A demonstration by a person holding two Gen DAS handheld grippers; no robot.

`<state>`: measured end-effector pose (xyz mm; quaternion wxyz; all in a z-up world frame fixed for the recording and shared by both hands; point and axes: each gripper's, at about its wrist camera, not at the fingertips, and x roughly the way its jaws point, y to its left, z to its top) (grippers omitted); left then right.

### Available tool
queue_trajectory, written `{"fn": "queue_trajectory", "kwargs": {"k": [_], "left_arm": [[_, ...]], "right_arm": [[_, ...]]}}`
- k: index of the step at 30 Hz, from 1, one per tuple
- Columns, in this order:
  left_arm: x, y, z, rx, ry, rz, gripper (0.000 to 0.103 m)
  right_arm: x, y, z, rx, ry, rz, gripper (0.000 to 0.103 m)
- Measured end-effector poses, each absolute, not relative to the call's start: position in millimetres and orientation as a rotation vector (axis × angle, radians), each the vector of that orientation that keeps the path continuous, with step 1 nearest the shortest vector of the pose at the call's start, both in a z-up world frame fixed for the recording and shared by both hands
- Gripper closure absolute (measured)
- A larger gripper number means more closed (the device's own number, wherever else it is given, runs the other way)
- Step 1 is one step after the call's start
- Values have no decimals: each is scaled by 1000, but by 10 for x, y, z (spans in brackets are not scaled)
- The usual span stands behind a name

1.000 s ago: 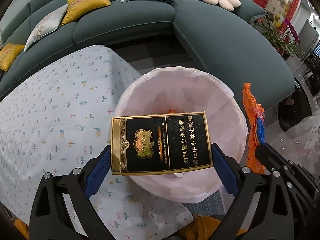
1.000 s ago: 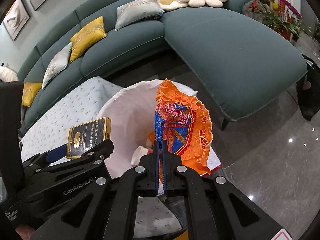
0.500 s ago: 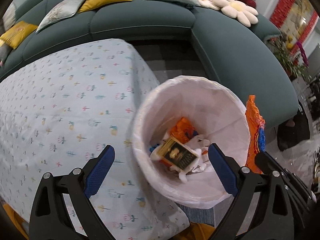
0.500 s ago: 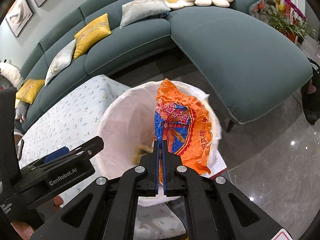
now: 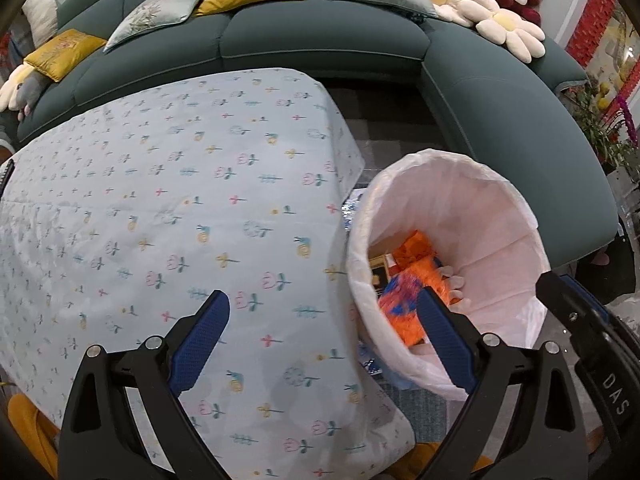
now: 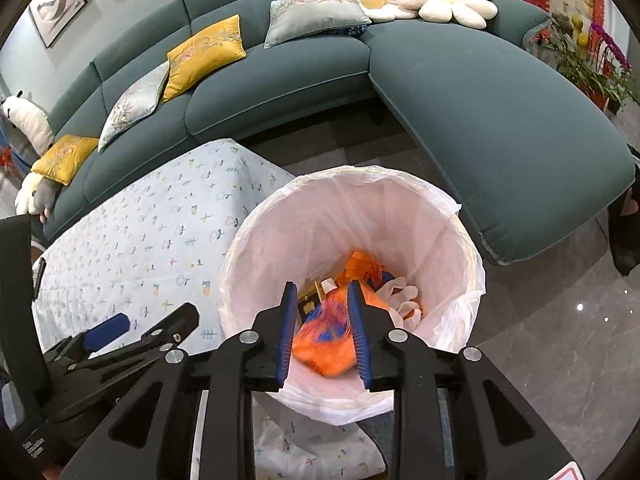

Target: Collect trash

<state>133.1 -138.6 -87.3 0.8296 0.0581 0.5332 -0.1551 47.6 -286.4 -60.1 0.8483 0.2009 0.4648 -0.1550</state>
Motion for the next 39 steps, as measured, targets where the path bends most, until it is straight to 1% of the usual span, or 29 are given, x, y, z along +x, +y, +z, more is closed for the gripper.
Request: {"fn": "queue_trajectory", "kwargs": {"k": [3, 5, 9, 11, 15, 17, 18, 20, 24, 25, 28, 33, 35, 36, 37, 39], "left_arm": [[1294, -1324, -857, 126, 1123, -322, 13], [1276, -1285, -842, 132, 1116, -315, 13], [1238, -1214, -810, 137, 1107, -305, 13], [1226, -1188, -791, 139, 1102, -298, 13], [1192, -1161, -757, 145, 1090, -288, 13], [1168, -1161, -740, 153, 1079, -287, 13], [1158, -1161, -736, 160, 1075, -287, 13], [1132, -1165, -732, 173, 1070, -292, 13], [1085, -1164, -740, 191, 1067, -296, 13], [1076, -1165, -745, 194, 1067, -296, 13], [1056, -1165, -762, 198, 1072, -293, 13], [1021, -1175, -787, 211, 1074, -292, 13], [1006, -1185, -798, 218, 1074, -293, 13], [1000, -1186, -803, 220, 1074, -293, 13], [990, -1189, -812, 224, 1075, -293, 13], [977, -1197, -824, 227, 1076, -292, 13]], "right_arm": [[451, -2821, -567, 412, 978, -328, 74], [433, -2785, -534, 393, 975, -333, 68], [396, -2719, -462, 346, 969, -355, 62], [372, -2702, -425, 342, 961, -370, 53], [335, -2671, -419, 345, 972, -375, 51], [319, -2639, -411, 325, 974, -378, 44], [301, -2624, -409, 319, 974, -377, 43], [270, -2604, -412, 319, 975, -376, 34], [217, -2606, -438, 337, 993, -339, 30], [209, -2608, -435, 333, 994, -340, 26], [146, -2617, -424, 331, 991, -352, 19], [82, -2642, -434, 327, 989, -367, 18], [59, -2665, -442, 327, 988, -376, 16], [46, -2675, -444, 323, 986, -379, 9], [47, -2679, -445, 315, 986, -382, 7], [42, -2679, -446, 298, 982, -388, 7]]}}
